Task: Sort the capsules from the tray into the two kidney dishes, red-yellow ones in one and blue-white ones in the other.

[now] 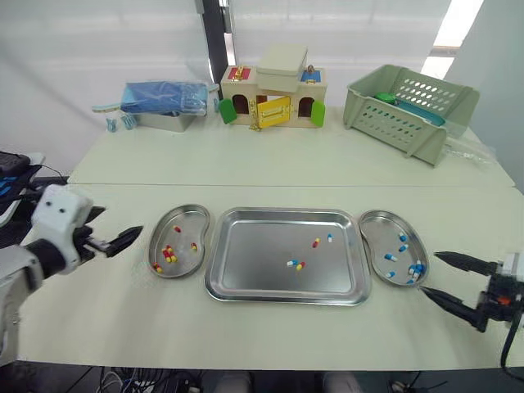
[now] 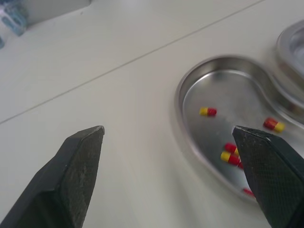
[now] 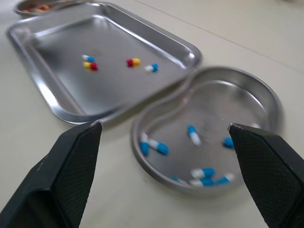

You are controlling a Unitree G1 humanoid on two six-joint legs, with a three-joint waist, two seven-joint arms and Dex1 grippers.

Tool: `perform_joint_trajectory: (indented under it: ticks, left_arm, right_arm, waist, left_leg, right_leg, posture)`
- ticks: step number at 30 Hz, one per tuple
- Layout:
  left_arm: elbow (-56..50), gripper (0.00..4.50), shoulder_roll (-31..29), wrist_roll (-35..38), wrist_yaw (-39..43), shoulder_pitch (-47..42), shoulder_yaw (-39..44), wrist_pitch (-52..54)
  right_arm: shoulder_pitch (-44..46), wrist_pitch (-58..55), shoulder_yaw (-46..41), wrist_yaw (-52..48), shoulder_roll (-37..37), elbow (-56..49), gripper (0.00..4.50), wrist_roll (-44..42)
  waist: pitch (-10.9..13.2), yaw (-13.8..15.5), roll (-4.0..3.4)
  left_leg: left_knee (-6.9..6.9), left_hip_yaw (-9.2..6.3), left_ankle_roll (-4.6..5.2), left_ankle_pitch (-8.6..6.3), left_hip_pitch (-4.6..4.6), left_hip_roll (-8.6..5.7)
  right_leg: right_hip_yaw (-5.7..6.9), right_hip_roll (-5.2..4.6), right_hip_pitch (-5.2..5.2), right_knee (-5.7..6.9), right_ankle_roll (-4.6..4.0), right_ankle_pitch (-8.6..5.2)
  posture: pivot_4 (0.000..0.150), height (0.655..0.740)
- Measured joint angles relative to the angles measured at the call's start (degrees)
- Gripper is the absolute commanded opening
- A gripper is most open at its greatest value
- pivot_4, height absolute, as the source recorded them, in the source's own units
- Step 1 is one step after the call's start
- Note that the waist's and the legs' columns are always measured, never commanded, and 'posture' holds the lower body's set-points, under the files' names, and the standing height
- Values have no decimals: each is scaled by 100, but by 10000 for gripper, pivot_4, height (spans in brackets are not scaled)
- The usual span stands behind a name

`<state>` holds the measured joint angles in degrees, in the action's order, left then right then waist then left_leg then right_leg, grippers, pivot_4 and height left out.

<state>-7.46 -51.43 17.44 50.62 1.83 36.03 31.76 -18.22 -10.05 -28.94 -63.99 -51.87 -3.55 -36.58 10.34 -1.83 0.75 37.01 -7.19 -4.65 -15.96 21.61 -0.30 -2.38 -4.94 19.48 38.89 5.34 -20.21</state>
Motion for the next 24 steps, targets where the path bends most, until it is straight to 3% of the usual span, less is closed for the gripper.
perform_joint_trajectory:
  ticks: [8, 18, 24]
  left_arm:
    - [2127, 44597, -324, -329, 267, 83, 96, -1958]
    - [2194, 44597, -311, -250, 277, 221, 81, -2302]
    - [1355, 44597, 198, 212, 641, 763, 23, -2456]
  right_arm:
    - [877, -114, -38, -120, -372, 1473, 45000, 430]
    - [1189, -300, 64, -255, -439, 1703, 45000, 819]
    - [1222, -614, 107, -604, -758, 1260, 45000, 828]
  waist:
    - [1, -13, 1]
    - [1, -54, 0]
    - [1, -75, -1]
  left_leg:
    - [-3, 4, 0, 0, 9, 3]
    - [-2, 5, 0, 0, 6, 4]
    - [-1, 8, 0, 0, 9, 7]
  right_leg:
    - [-1, -1, 14, 1, 0, 0]
    - [-1, 0, 15, 8, 1, 0]
    - [-3, 0, 15, 7, 1, 0]
  posture:
    - [1500, 7400]
    - [1500, 7400]
    - [1500, 7400]
